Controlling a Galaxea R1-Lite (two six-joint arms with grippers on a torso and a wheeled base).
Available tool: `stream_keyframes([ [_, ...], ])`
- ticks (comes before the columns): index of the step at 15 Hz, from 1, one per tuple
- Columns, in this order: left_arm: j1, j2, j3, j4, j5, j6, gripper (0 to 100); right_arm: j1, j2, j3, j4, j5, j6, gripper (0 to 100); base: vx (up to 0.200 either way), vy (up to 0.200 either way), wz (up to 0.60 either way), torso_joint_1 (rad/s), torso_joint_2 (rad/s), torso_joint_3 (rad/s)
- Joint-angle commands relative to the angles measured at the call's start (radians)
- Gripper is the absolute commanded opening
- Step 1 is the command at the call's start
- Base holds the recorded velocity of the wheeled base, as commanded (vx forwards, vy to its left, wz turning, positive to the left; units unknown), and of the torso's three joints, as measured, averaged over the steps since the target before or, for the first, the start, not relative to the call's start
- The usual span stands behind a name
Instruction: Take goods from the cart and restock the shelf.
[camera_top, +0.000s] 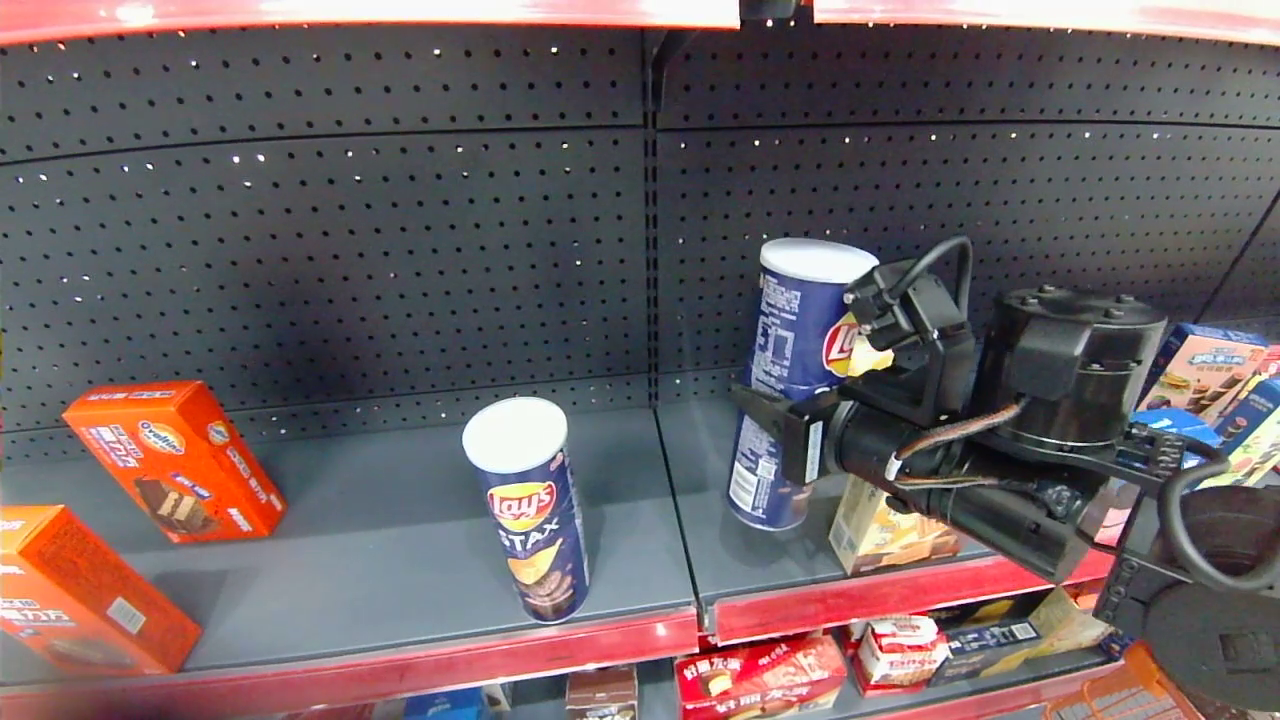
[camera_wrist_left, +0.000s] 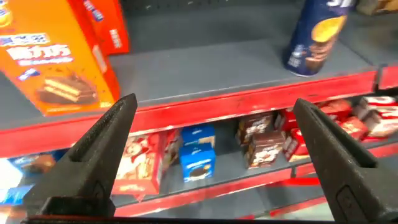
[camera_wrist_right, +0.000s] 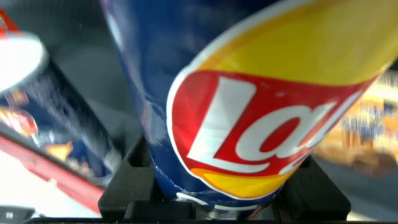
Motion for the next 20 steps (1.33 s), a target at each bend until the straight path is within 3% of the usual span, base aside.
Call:
stream_keyframes([
  [1,0.0,-0.024,0.006,0.032,-0.013,0.017,100,-0.002,0.063,-0.081,0.002,0.002,0.0,0,0.0,0.0,0.0,0.0,0.0,0.0],
  [2,0.0,-0.024,-0.001,0.07,-0.014,0.039,100,-0.003,0.089,-0.115,0.002,0.002,0.0,0,0.0,0.0,0.0,0.0,0.0,0.0],
  [7,0.0,-0.024,0.005,0.052,-0.016,0.037,100,-0.012,0.201,-0.265,0.019,0.024,-0.005,0,0.0,0.0,0.0,0.0,0.0,0.0],
  [15,0.0,-0.022,0.005,0.05,-0.034,0.035,100,-0.029,0.244,-0.293,0.033,0.062,-0.012,0,0.0,0.0,0.0,0.0,0.0,0.0],
  [20,0.0,-0.024,0.005,0.05,-0.028,0.032,100,0.006,0.259,-0.286,0.014,-0.125,-0.014,0,0.0,0.0,0.0,0.0,0.0,0.0],
])
